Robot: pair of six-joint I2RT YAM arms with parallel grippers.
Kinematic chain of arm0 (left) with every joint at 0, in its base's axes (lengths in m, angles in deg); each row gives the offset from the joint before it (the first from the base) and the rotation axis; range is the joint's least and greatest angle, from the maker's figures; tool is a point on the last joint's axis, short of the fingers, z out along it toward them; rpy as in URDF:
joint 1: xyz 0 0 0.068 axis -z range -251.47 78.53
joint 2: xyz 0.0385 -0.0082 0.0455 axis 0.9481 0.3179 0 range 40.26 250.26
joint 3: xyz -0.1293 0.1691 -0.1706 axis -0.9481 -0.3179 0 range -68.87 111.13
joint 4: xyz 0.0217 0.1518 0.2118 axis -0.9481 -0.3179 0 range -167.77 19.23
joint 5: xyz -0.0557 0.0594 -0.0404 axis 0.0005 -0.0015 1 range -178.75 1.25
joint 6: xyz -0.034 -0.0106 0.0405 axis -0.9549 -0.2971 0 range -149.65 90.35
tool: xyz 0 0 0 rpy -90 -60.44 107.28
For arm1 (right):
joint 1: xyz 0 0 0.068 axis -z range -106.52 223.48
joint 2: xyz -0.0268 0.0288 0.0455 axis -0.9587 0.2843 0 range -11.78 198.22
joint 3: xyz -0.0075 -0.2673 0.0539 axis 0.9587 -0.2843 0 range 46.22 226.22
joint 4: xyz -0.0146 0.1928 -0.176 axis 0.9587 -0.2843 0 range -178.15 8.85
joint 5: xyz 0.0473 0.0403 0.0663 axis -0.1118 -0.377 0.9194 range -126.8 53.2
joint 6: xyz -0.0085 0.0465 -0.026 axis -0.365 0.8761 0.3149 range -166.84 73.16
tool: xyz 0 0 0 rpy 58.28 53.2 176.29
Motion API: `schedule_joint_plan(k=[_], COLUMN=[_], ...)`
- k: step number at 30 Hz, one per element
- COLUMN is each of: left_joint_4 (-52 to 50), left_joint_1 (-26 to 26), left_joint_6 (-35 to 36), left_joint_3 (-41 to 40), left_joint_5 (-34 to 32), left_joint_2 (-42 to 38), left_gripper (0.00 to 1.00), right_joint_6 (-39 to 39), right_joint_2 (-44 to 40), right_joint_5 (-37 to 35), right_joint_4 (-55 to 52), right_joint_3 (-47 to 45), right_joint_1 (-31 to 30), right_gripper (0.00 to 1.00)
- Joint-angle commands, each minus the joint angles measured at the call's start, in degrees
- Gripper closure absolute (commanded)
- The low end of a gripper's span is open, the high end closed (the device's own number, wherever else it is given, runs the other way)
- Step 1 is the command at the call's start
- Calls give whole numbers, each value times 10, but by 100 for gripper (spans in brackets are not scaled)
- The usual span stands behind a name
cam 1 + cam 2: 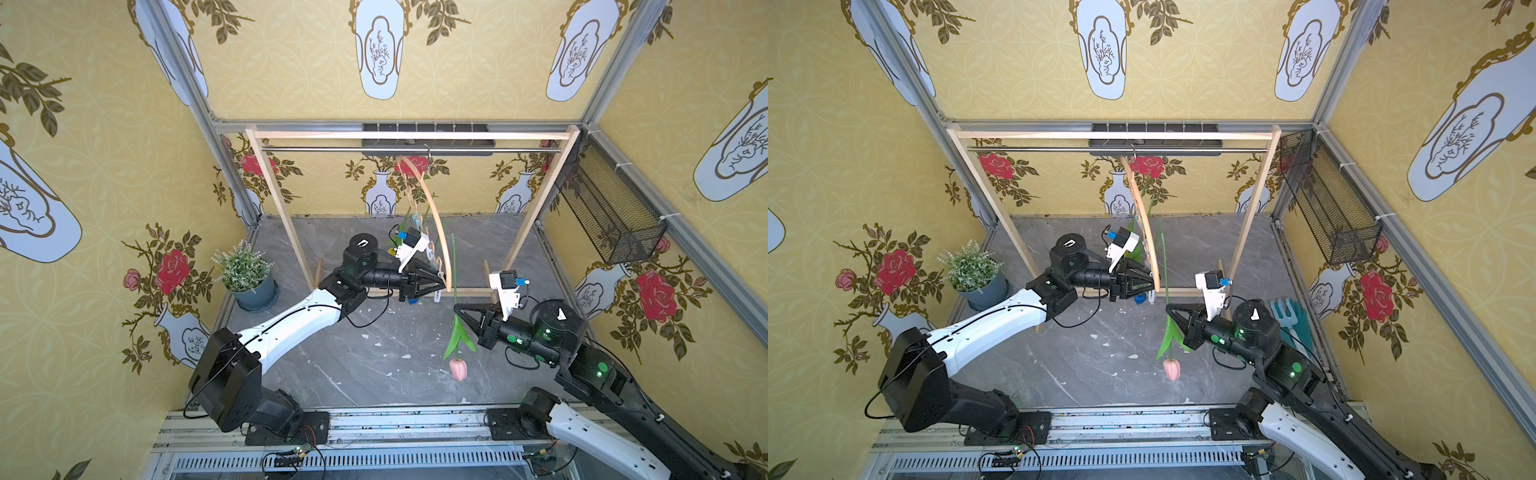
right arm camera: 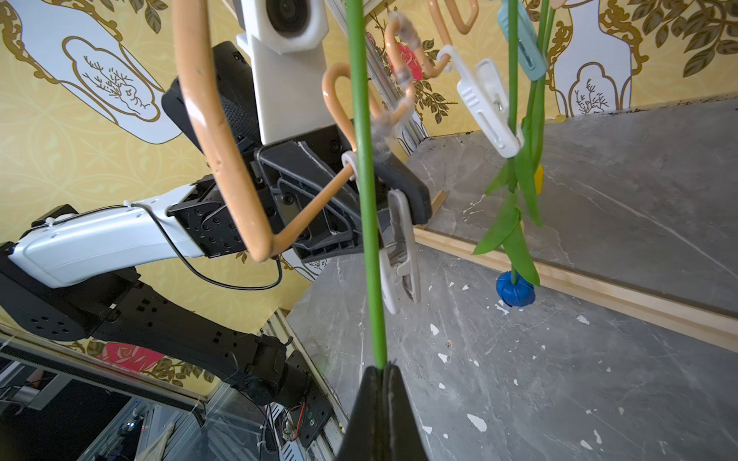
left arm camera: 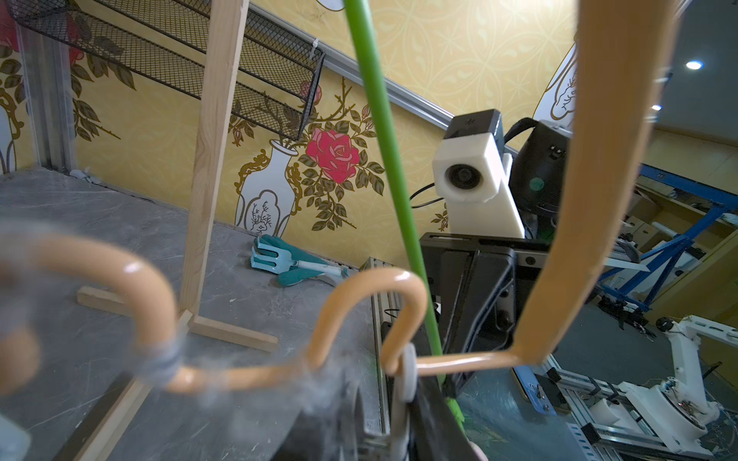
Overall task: Dry the flowers on a clothes hanger
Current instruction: Open the clamp at the hanger, then clamp the flower onto the hanger.
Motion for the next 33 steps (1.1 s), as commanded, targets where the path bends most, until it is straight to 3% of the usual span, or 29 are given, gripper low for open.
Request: schedule_joint_plan(k=[1, 4, 7, 10, 19, 33], left_joint_4=[30, 38, 38, 49, 178, 358], left_joint_1=[1, 6, 18, 32, 47, 49], left_joint_6=[-14, -21, -26, -44, -149, -254], left_joint_3=[-5, -12, -25, -46, -111, -167], left_joint_5=[-1, -20, -80, -157, -244, -305], left_joint_2=[1, 0, -6, -14, -27, -15], left_gripper=[74, 79, 87, 89, 93, 97], right_joint_6=[7, 12, 20, 28, 39, 52], right_joint_2=[3, 9, 11, 11, -20, -24], right_joint_5=[-14, -22, -29, -30, -45, -45], right_joint_4=[29, 42, 65, 84, 94, 102], right_joint_3=[-7, -23, -46, -65, -87, -105], right_joint_1=[0, -1, -1, -2, -3, -3], right_gripper=[100, 100, 100, 100, 100, 100])
